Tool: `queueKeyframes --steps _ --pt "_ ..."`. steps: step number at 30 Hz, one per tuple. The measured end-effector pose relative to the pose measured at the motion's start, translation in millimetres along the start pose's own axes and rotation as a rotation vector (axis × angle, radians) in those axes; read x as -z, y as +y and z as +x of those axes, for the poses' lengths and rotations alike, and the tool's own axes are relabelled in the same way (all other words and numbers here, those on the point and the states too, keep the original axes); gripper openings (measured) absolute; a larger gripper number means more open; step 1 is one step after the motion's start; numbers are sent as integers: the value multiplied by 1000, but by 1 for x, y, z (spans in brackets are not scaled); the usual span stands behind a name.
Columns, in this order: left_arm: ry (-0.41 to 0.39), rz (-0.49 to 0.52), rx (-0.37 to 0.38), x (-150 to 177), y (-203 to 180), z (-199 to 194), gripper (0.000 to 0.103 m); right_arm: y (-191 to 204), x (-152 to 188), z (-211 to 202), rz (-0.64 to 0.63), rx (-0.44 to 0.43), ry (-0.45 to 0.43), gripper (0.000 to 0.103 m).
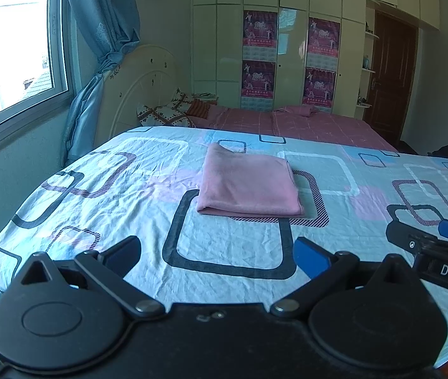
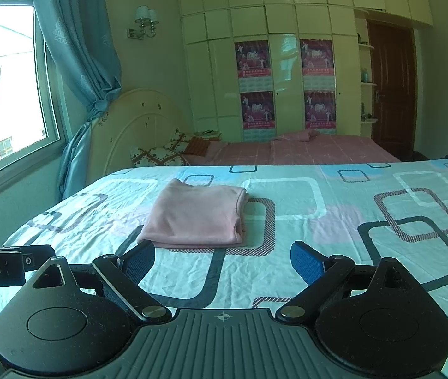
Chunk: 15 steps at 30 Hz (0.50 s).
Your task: Fold small clothes
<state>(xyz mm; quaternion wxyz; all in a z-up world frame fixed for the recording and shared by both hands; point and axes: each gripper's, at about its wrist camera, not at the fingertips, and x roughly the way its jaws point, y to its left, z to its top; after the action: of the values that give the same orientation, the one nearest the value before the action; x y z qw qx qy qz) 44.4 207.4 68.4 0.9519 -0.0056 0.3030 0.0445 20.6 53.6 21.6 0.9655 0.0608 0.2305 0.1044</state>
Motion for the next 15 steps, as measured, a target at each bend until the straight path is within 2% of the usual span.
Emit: queueKeyframes --steps 15 --pt "26 30 28 2 -6 15 102 -5 1 8 3 3 23 92"
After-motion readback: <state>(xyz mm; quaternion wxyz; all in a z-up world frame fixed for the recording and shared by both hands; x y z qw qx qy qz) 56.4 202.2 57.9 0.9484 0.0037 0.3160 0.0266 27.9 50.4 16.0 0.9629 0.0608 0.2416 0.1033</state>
